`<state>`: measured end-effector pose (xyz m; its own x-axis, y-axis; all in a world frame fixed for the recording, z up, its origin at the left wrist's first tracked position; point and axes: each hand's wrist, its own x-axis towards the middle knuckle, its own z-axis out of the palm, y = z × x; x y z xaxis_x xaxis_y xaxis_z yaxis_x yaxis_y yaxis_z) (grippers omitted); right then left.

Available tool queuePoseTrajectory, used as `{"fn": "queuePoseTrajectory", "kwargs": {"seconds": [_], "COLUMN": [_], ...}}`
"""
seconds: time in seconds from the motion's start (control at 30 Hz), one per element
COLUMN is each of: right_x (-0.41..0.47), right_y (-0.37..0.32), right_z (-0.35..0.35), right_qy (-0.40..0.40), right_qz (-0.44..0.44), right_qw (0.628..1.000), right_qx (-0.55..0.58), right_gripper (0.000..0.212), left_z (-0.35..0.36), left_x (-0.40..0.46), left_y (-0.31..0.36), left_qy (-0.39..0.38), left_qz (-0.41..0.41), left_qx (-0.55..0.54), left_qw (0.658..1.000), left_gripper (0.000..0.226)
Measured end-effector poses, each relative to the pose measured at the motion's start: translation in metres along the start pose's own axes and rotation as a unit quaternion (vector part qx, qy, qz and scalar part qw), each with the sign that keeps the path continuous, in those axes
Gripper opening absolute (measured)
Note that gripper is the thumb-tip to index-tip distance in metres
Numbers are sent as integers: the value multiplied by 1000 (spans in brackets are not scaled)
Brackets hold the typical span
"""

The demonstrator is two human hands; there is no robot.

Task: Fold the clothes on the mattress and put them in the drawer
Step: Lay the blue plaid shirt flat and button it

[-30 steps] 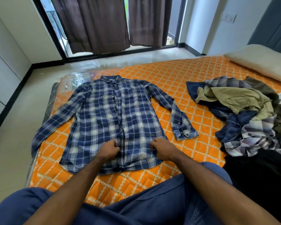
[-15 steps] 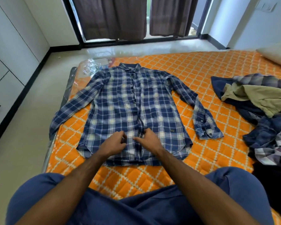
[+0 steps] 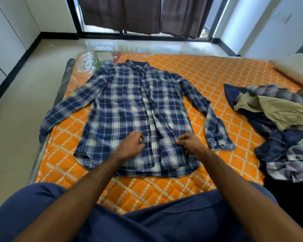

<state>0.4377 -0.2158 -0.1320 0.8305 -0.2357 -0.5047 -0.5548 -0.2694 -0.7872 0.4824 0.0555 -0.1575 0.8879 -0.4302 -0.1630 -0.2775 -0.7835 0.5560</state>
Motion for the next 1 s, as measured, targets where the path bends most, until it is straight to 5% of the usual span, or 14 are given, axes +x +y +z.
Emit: {"fn": "queuePoseTrajectory", "kwargs": {"seconds": [0.23, 0.43, 0.57, 0.8, 1.0], "right_x": [-8, -8, -4, 3, -7], "right_y": [12, 17, 10, -36, -60], "right_z": [2, -6, 0, 17, 45], "right_qy": [-6, -67, -31, -36, -137], "right_qz": [-20, -14, -28, -41, -19], "right_qw": [1000, 997, 999, 998, 987], "right_qx": [2, 39, 18, -24, 86], "right_gripper": [7, 23, 20, 17, 15], "left_z": [3, -2, -6, -31, -56], "left_x": [20, 30, 39, 33, 11], "left_y": [16, 37, 46, 35, 35], "left_qy": [68, 63, 33, -21, -18], "left_qz": [-47, -62, -82, -168, -165], "left_qx": [-8, 105, 130, -211, -316], "left_qw": [997, 991, 988, 963, 934], "left_gripper": [24, 22, 24, 22, 21]}}
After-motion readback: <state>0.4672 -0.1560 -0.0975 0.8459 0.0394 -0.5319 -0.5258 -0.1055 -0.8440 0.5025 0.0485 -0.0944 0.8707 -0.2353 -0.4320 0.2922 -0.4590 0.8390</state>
